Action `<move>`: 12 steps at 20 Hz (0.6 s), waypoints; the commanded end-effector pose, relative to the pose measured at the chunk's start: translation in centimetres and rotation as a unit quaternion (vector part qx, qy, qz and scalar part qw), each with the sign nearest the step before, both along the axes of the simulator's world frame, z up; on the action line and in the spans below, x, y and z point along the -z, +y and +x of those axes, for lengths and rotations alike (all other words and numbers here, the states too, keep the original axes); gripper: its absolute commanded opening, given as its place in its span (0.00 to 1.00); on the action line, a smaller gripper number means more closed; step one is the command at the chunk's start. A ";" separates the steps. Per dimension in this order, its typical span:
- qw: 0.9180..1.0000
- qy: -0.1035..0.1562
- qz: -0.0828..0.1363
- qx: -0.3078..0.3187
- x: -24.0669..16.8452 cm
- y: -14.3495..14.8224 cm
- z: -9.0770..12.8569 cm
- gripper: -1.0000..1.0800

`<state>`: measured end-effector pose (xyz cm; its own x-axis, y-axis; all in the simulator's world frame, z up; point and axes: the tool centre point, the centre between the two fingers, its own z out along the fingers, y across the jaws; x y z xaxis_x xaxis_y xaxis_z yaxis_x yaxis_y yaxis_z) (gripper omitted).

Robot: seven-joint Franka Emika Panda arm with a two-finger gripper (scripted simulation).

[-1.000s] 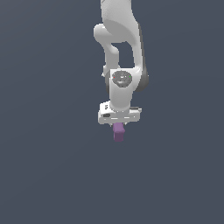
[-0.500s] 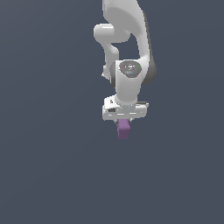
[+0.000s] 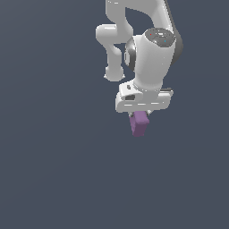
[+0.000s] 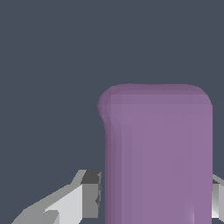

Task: Pick up the object and move it to a goal position.

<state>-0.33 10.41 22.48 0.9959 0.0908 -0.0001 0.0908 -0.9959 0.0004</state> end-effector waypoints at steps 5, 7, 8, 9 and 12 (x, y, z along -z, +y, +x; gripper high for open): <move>1.000 0.000 0.000 0.000 -6.5 3.6 1.0 0.00; 1.000 0.000 0.000 0.000 -8.1 4.5 1.3 0.00; 1.000 0.000 0.000 0.000 -8.8 4.9 1.4 0.00; 1.000 0.000 0.000 0.000 -9.5 5.3 1.5 0.00; 1.000 0.000 0.000 0.000 -11.2 6.2 1.9 0.00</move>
